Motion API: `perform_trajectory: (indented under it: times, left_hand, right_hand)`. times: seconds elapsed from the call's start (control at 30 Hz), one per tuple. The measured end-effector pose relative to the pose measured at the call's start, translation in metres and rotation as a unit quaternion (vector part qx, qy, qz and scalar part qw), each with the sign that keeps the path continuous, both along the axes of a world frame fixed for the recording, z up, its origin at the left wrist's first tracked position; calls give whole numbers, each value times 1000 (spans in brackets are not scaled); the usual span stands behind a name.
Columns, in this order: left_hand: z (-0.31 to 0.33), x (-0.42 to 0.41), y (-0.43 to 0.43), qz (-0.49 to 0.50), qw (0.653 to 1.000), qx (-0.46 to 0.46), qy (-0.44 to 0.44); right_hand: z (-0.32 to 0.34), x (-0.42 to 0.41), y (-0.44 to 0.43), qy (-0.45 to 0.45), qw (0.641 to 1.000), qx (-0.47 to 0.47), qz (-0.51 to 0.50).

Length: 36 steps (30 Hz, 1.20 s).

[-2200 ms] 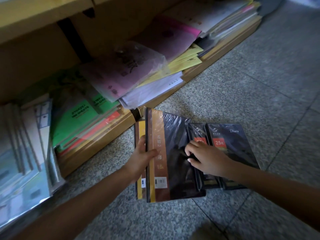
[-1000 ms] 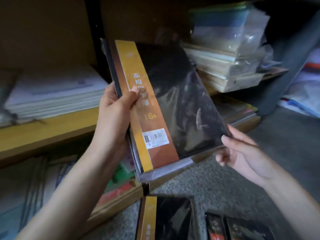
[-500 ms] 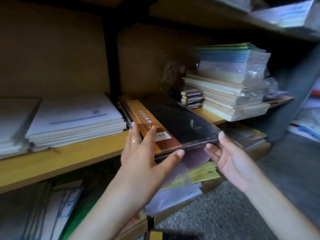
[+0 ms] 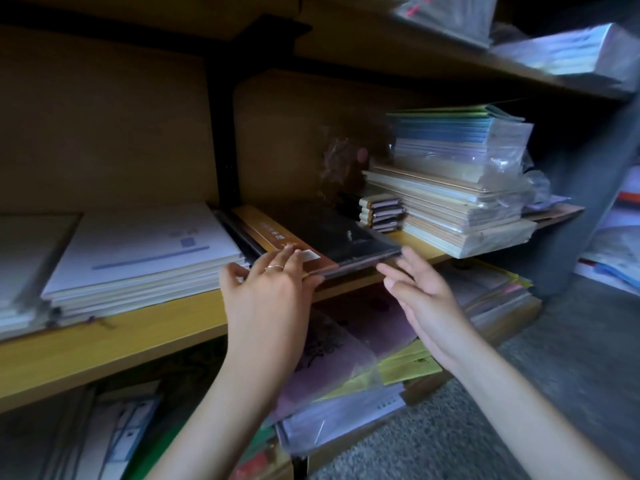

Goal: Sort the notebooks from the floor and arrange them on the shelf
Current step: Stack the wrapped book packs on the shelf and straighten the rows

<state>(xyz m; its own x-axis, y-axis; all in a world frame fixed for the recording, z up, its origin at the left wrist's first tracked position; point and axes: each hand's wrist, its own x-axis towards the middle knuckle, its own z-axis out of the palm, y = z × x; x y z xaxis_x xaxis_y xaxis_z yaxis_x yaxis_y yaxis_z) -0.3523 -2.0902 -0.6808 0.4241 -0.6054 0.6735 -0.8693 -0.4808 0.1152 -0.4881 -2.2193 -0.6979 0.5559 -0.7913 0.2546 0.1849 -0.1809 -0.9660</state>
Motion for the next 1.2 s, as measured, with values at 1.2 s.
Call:
perform_trajectory:
  times: [1.2]
  left_hand:
    - [-102, -36, 51, -322, 940, 72, -84]
  right_hand:
    - [-104, -54, 41, 166, 981, -91, 44]
